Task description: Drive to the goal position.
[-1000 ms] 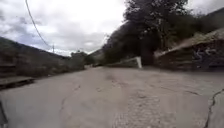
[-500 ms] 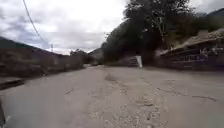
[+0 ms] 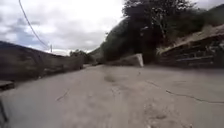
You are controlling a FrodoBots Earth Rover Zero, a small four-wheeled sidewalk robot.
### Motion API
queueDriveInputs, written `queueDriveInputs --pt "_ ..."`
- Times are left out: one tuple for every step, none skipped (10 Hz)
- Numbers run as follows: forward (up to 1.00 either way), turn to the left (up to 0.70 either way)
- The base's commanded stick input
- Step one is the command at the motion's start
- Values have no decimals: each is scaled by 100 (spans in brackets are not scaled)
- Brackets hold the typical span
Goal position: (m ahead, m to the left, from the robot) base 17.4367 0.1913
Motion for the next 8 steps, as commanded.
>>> queueDriveInputs --pt "70 0" --pt "70 0" --pt "70 0" --pt "70 0" --pt "70 0" --pt "70 0" --pt "70 0" --pt "70 0"
